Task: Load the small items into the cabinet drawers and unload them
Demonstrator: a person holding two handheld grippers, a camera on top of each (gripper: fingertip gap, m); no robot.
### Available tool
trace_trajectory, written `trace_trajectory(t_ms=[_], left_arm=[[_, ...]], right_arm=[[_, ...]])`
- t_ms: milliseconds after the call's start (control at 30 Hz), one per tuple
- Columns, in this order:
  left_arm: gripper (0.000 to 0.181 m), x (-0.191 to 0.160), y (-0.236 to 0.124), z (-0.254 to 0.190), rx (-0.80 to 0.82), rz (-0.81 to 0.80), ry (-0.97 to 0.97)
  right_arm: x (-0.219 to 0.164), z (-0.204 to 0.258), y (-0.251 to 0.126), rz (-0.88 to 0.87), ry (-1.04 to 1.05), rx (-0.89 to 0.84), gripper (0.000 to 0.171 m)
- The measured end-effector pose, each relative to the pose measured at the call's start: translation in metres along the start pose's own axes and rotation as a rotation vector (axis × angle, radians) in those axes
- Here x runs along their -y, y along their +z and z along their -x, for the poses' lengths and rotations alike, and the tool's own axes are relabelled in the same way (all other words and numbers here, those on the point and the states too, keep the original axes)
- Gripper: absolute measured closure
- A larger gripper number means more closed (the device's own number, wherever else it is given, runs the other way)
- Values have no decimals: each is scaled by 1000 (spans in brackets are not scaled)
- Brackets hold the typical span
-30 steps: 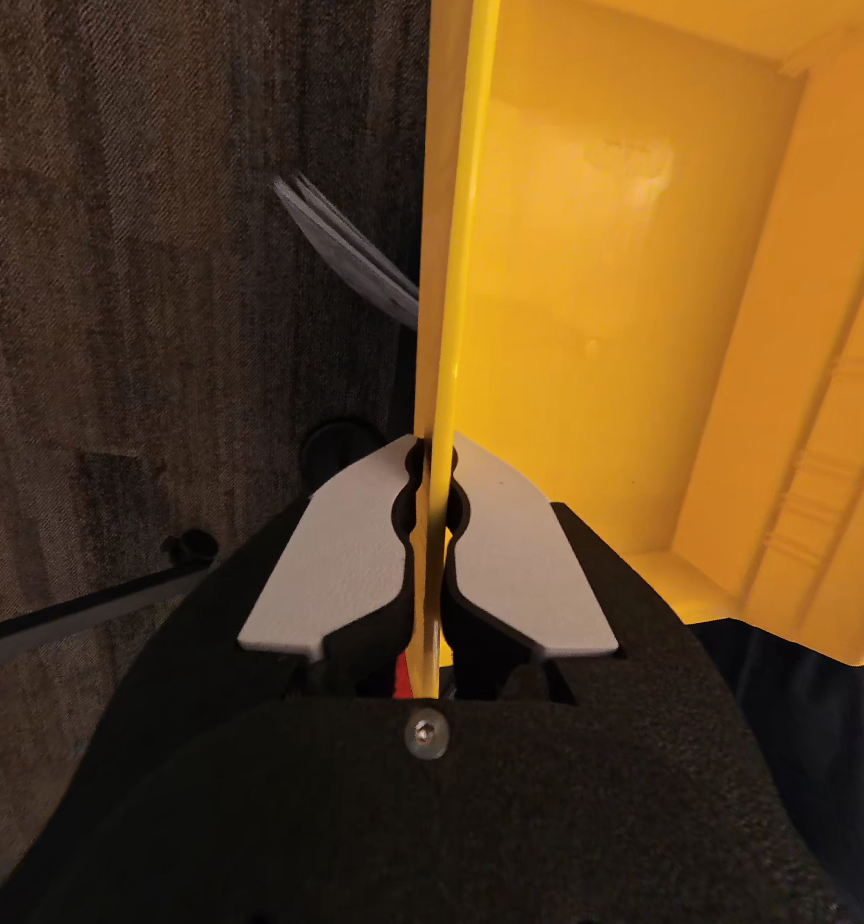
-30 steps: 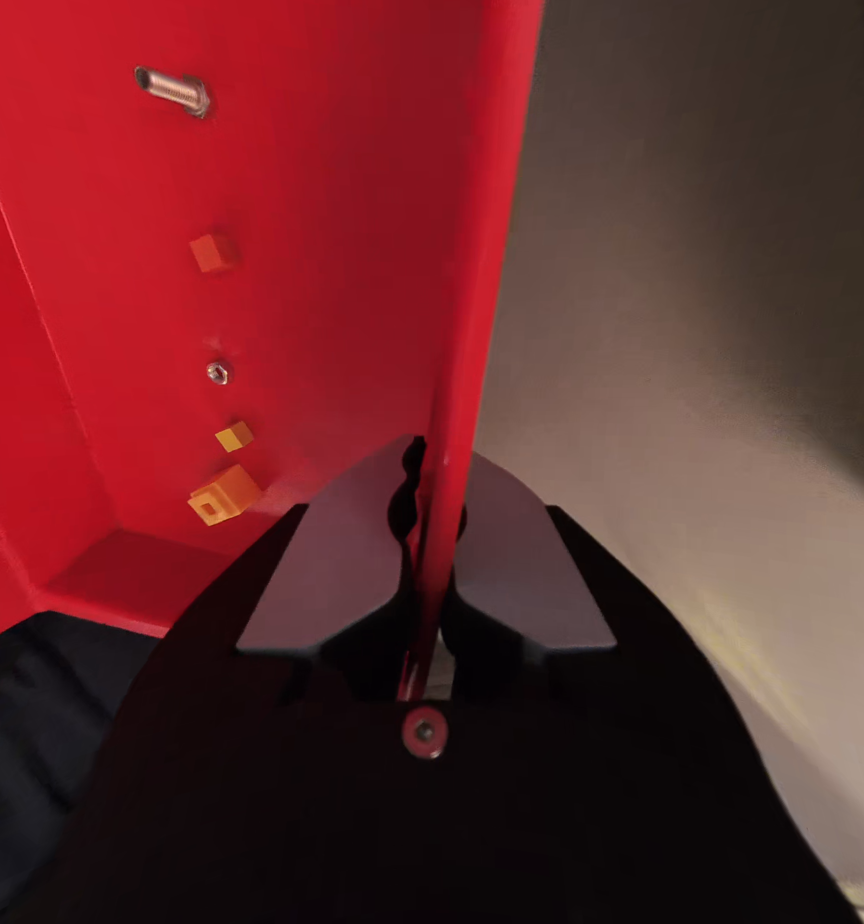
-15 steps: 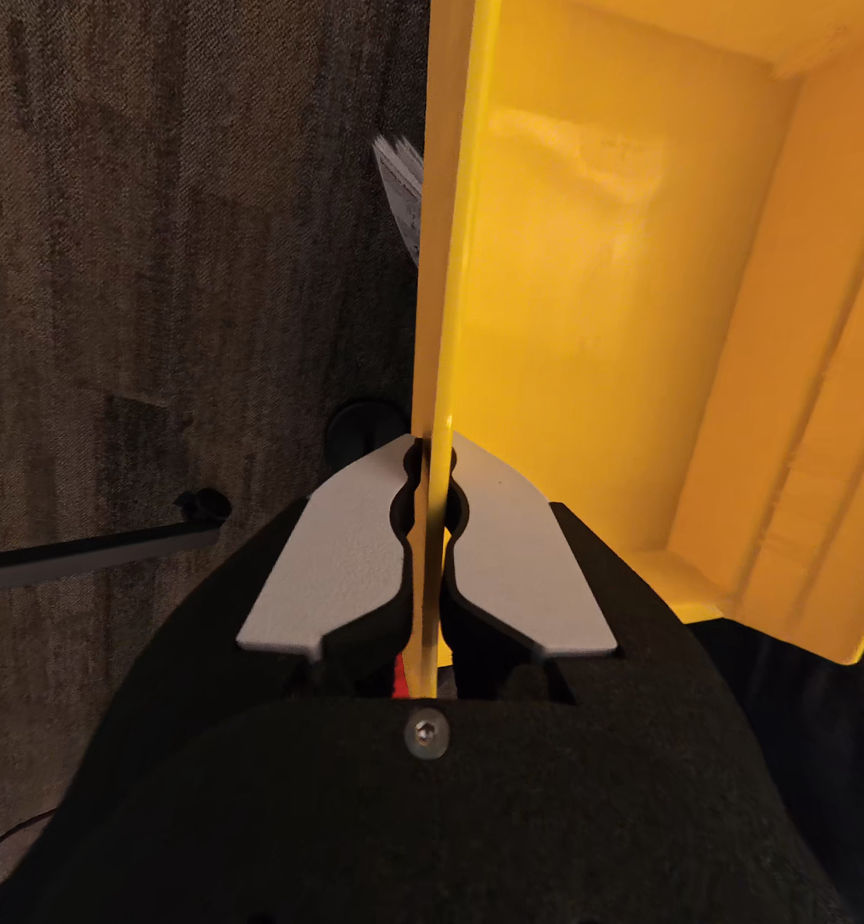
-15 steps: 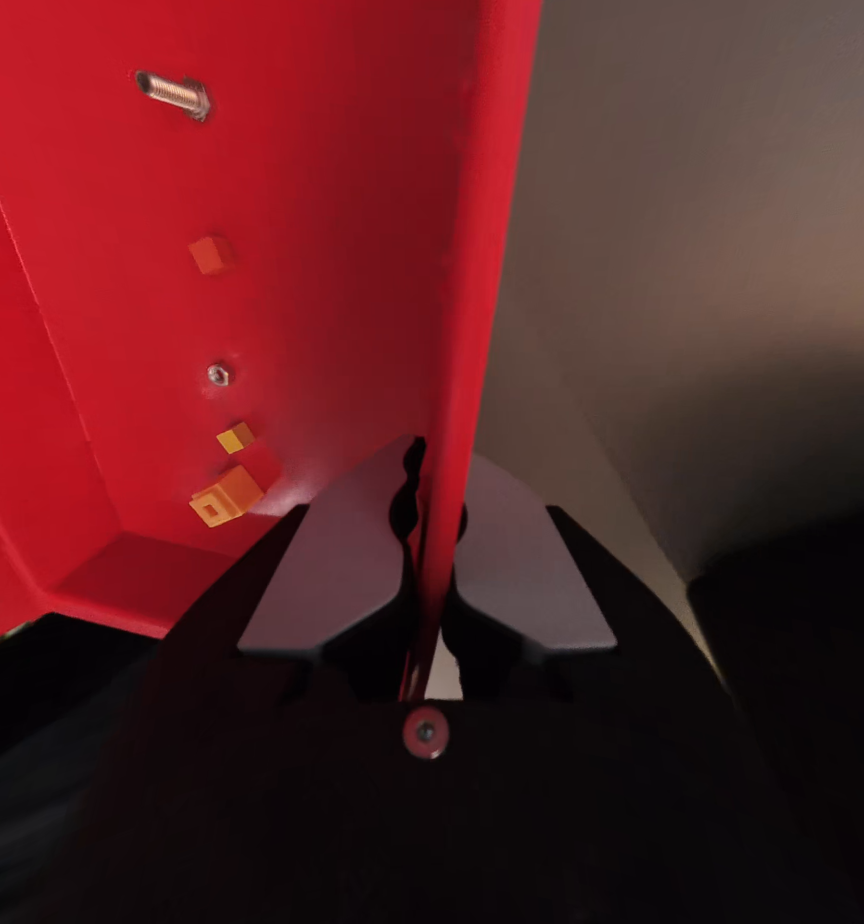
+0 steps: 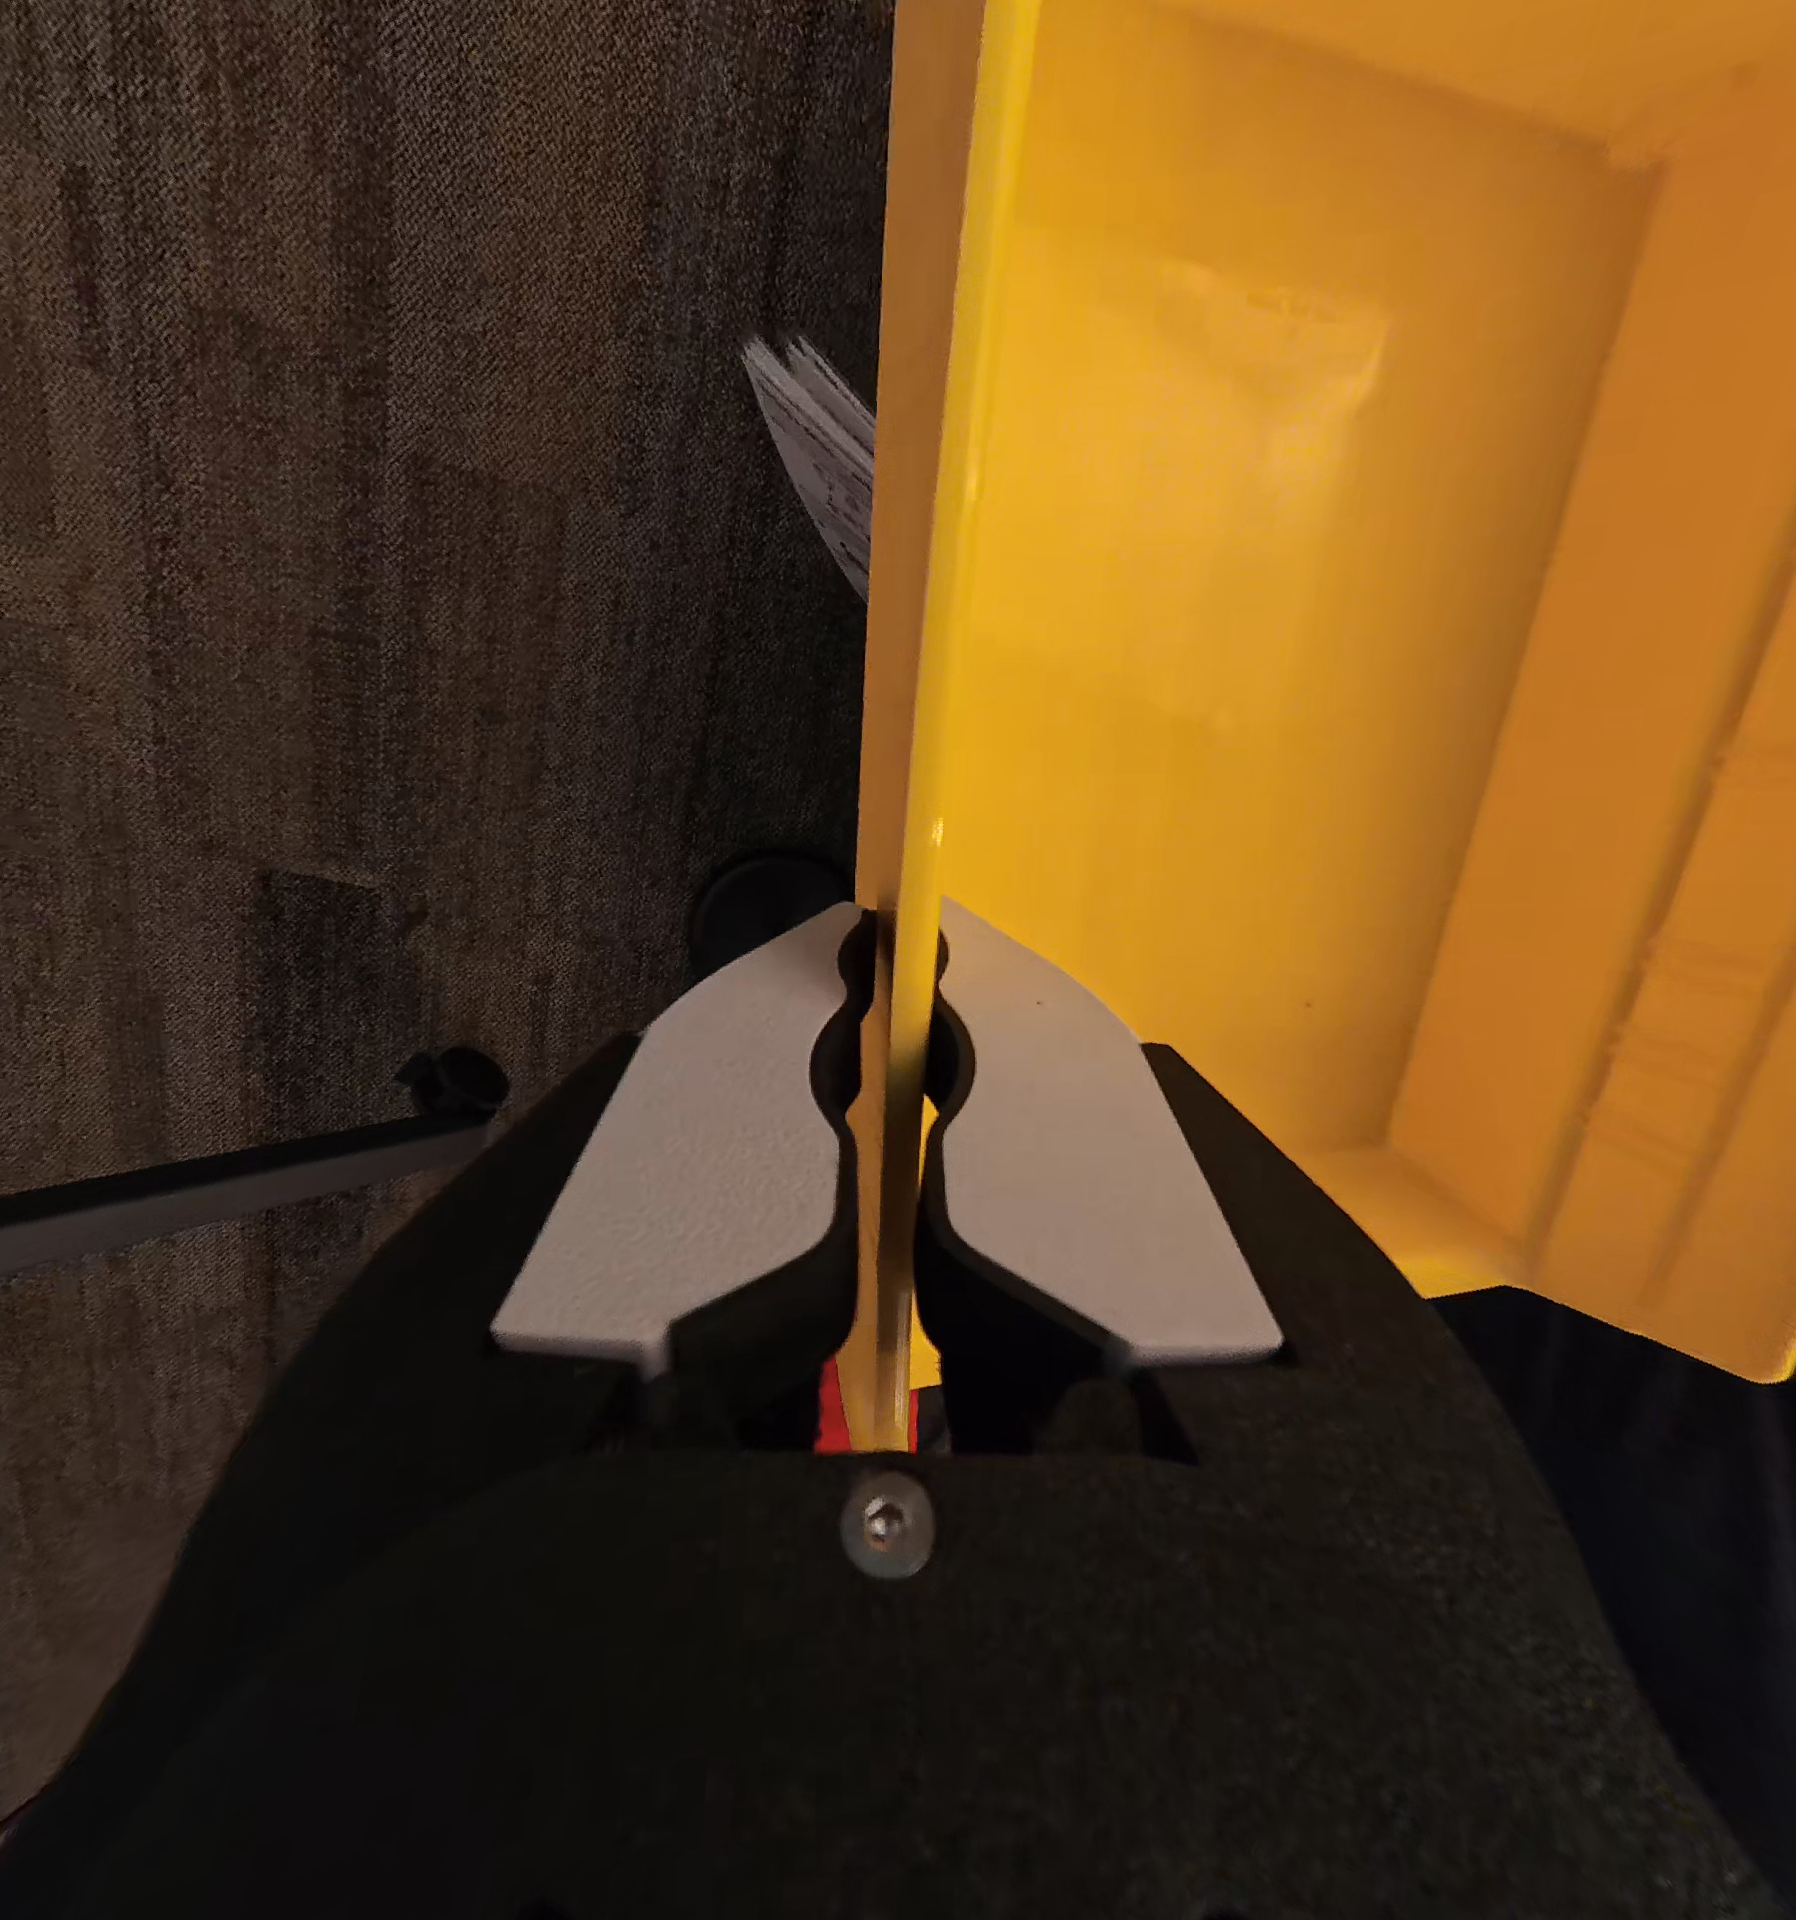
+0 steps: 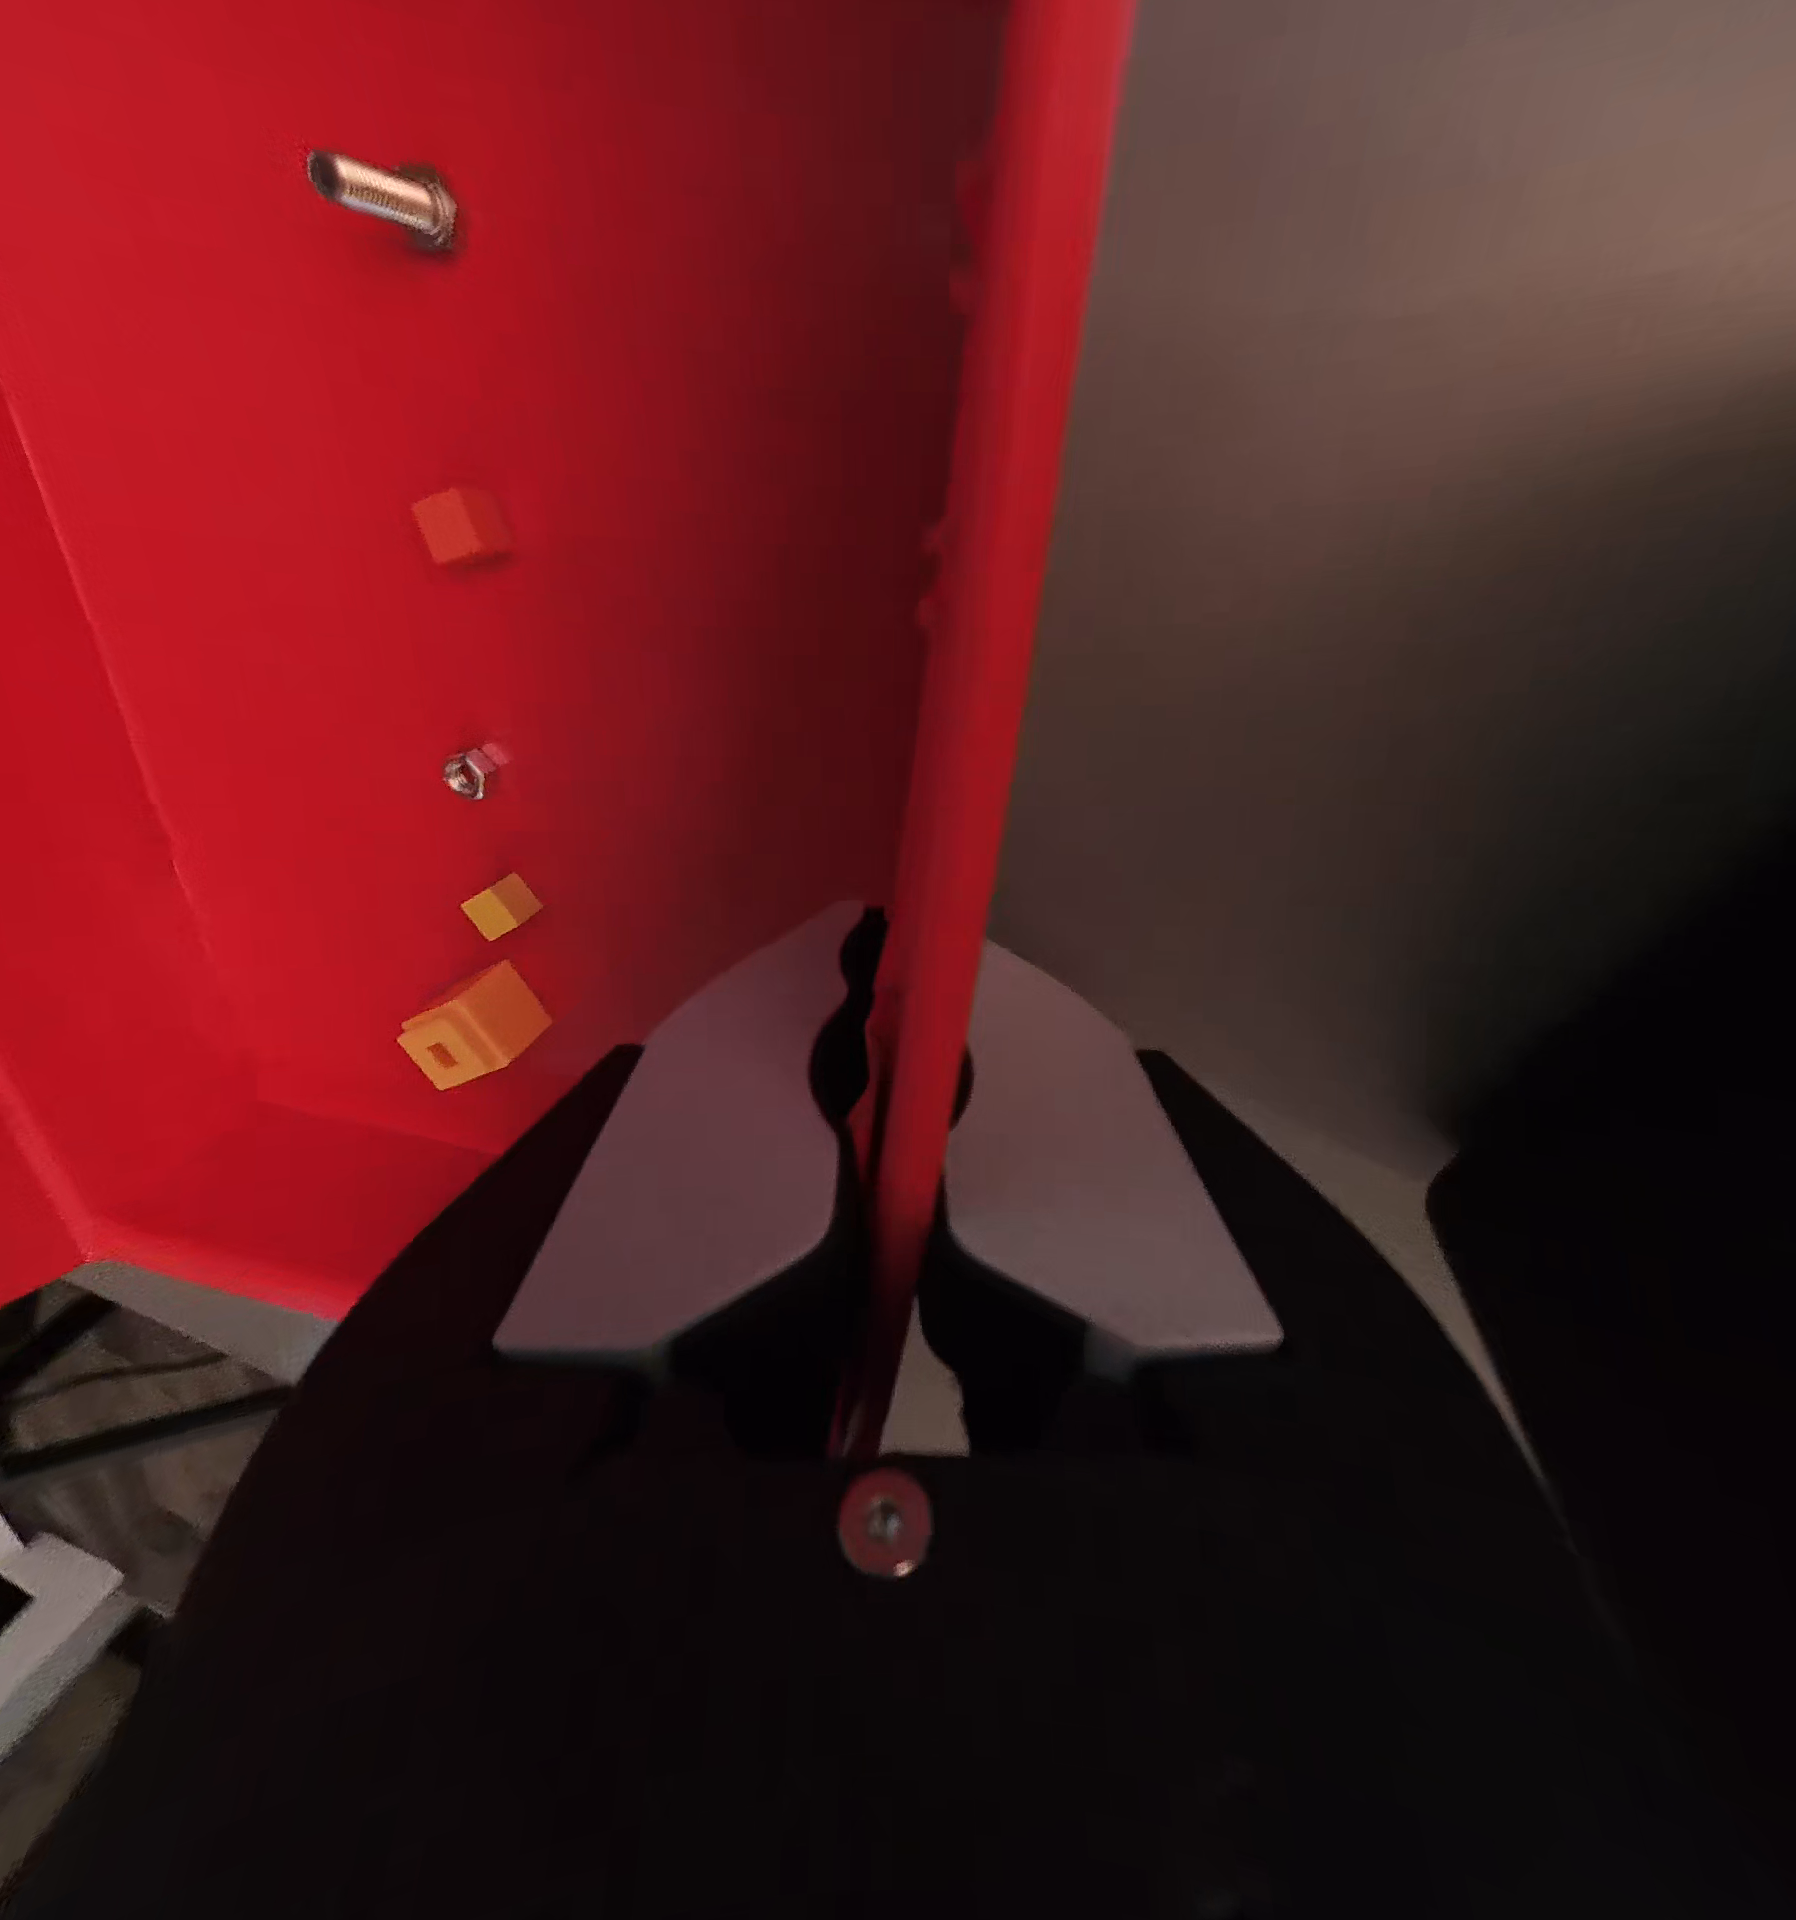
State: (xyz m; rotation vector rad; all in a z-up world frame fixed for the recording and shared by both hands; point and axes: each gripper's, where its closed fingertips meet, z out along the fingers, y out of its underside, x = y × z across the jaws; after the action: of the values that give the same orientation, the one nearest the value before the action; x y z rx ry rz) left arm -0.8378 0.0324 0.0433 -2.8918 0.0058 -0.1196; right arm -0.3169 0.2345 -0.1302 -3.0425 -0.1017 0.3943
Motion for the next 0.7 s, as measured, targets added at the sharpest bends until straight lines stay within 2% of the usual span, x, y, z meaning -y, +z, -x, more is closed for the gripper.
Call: trace_trajectory(t_ms=[167,233,367,467,533,633,700], left_arm=[[176,-1,-3,-15,25,17,19],[176,0,-5,-22,25,15,27],[176,3,-15,-43,21,0,59],[176,9,-25,-70,2,-21,103],[176,13,-32,-95,-22,-29,138],[176,18,-40,-139,-58,-39,212],[176,19,-43,-175,-84,-39,282]], right_arm=[[1,4,-3,-51,9,-42,160],[1,7,-9,-65,5,-21,149],[-5,1,-36,-60,-146,-127,138],[-2,1,-79,-142,-285,-207,135],[-5,6,-115,-209,-353,-194,135],[-35,11,-175,-230,-446,-113,131],[-59,-6,-222,-235,-478,-126,131]])
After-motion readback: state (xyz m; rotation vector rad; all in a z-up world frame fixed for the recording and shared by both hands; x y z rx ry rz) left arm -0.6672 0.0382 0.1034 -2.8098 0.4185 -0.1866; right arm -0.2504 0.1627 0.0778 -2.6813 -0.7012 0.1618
